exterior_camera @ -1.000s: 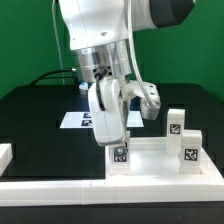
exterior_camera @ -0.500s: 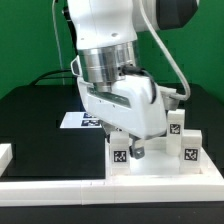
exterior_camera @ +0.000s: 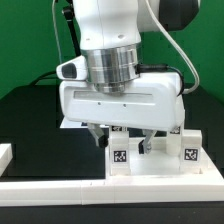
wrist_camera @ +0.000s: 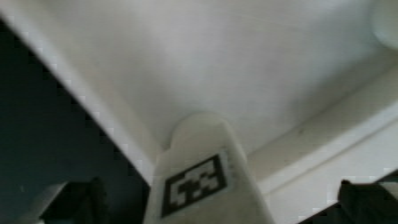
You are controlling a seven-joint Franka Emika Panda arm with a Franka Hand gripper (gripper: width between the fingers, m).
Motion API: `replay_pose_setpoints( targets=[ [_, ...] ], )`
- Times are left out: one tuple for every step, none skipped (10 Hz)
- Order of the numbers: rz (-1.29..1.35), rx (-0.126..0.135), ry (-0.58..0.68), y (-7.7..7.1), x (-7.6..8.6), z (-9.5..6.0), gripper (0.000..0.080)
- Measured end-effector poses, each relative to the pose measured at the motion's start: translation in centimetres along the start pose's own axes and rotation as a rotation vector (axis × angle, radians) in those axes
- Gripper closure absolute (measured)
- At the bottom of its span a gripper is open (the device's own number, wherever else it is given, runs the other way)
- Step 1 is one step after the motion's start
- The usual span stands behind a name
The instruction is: Assemble square table
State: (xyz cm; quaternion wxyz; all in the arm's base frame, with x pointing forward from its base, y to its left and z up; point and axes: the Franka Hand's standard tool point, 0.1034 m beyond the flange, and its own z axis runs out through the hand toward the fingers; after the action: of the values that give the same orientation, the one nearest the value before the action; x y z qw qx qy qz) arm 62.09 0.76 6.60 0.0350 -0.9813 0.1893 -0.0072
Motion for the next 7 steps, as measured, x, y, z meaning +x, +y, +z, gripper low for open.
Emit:
replay_pose_setpoints(
  targets=[
    [-0.172, -0.016, 0.027, -0.02, 0.49, -0.23, 0.015],
    [-0.259, -0.016, 0.051, 0.16, 0.95, -0.34, 0.015],
    [-0.325, -0.017, 0.084, 0.46, 1.32, -0.44, 0.015],
    [-0.285, -0.016, 0.078, 0.46, 1.13, -0.31, 0.016],
    [-0.287, -0.016, 0.078, 0.47, 1.14, -0.3, 0.016],
    [-0.274, -0.015, 0.078, 0.46, 1.12, -0.27, 0.0374],
    [-0.152, -0.008, 0.078, 0.34, 1.06, -0.25, 0.0511]
  ],
)
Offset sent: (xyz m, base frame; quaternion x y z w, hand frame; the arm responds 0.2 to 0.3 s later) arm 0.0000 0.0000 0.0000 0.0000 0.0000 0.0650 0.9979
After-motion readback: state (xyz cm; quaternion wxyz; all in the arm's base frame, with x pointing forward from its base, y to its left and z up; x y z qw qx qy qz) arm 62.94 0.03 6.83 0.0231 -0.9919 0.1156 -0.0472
